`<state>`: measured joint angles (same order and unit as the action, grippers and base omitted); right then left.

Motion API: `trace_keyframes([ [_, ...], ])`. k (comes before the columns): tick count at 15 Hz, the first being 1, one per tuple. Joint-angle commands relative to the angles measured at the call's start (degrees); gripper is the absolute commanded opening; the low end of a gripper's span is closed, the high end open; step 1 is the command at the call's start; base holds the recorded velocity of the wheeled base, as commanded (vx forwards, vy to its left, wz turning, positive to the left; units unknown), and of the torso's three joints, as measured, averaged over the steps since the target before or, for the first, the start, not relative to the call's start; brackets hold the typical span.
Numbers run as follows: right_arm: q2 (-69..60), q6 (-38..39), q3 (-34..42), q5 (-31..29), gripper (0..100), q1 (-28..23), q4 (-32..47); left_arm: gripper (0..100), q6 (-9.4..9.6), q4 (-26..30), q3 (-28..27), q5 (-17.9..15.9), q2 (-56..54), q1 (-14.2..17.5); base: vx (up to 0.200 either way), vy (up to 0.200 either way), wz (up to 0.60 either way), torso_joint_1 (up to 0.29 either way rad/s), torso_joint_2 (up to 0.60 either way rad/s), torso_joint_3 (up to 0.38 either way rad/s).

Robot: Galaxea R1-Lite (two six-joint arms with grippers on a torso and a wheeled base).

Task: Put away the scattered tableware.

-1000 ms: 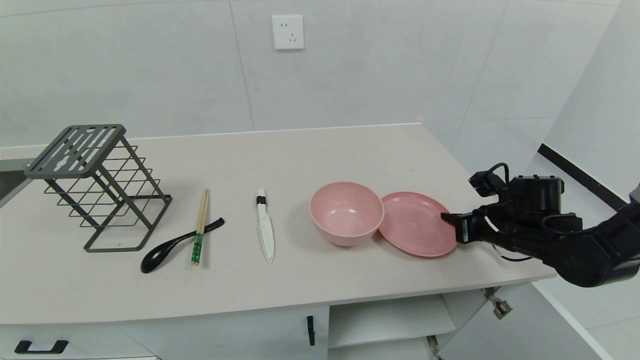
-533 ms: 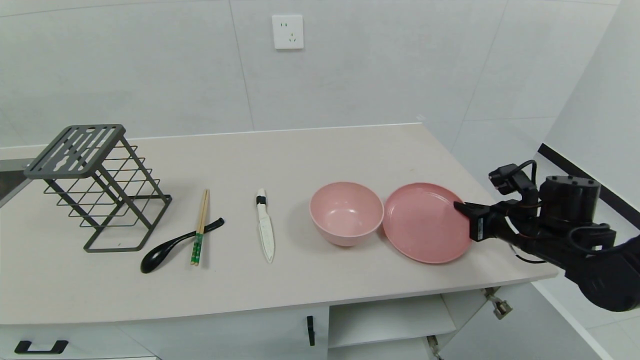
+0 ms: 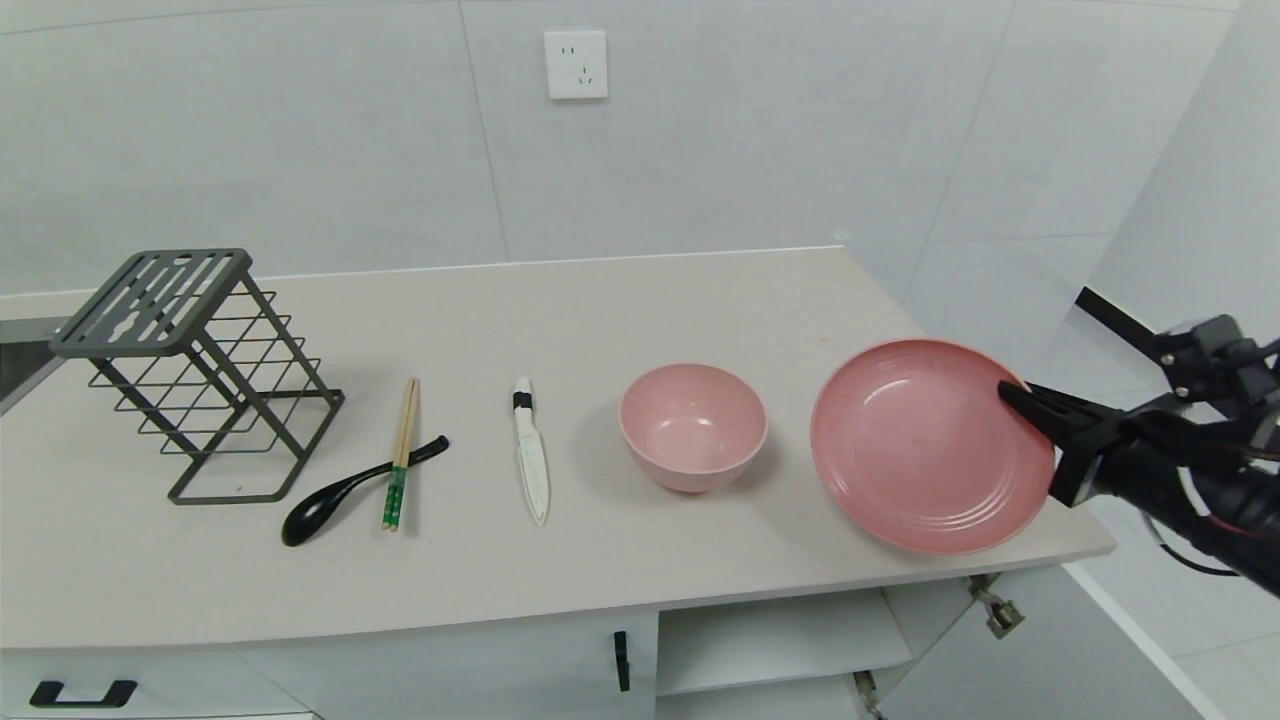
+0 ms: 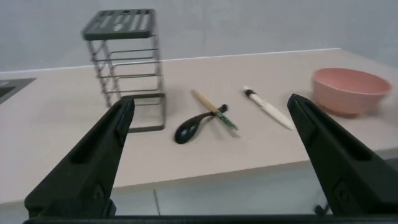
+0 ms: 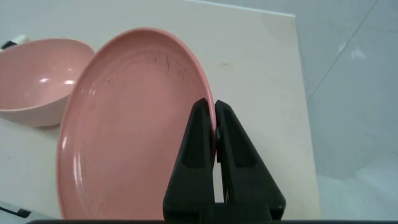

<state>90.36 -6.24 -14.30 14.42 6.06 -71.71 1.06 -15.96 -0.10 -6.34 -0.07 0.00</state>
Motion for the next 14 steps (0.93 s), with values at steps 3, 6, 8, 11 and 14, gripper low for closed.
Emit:
trace_keyframes([
  [3, -10.38, 1.06, 4.28, 0.26, 0, -0.7, -1.42, 100, -0.01, 1.81, -7.9, -12.21, 7.19, 0.44, 0.0, 0.0, 0.0, 0.0, 0.0, 0.0],
  [6, -15.91, 0.7, 8.76, 0.87, 0, -1.05, -2.47, 100, 0.79, 1.46, -14.84, -19.06, 20.9, -1.49, 0.0, 0.0, 0.0, 0.0, 0.0, 0.0],
  [8, -19.96, 0.79, 8.67, 1.05, 0, -3.33, -2.74, 100, 1.84, -1.88, -15.99, -22.75, 30.92, -2.11, 0.0, 0.0, 0.0, 0.0, 0.0, 0.0],
  [11, -19.6, -0.35, 9.11, 2.54, 0, -3.25, -3.0, 100, 2.37, -13.31, -17.83, -24.69, 45.34, -5.19, 0.0, 0.0, 0.0, 0.0, 0.0, 0.0],
  [14, -22.24, -2.2, 12.19, 2.72, 0, -3.33, -2.91, 100, 2.54, -31.5, -18.54, -25.04, 64.06, -9.84, 0.0, 0.0, 0.0, 0.0, 0.0, 0.0],
])
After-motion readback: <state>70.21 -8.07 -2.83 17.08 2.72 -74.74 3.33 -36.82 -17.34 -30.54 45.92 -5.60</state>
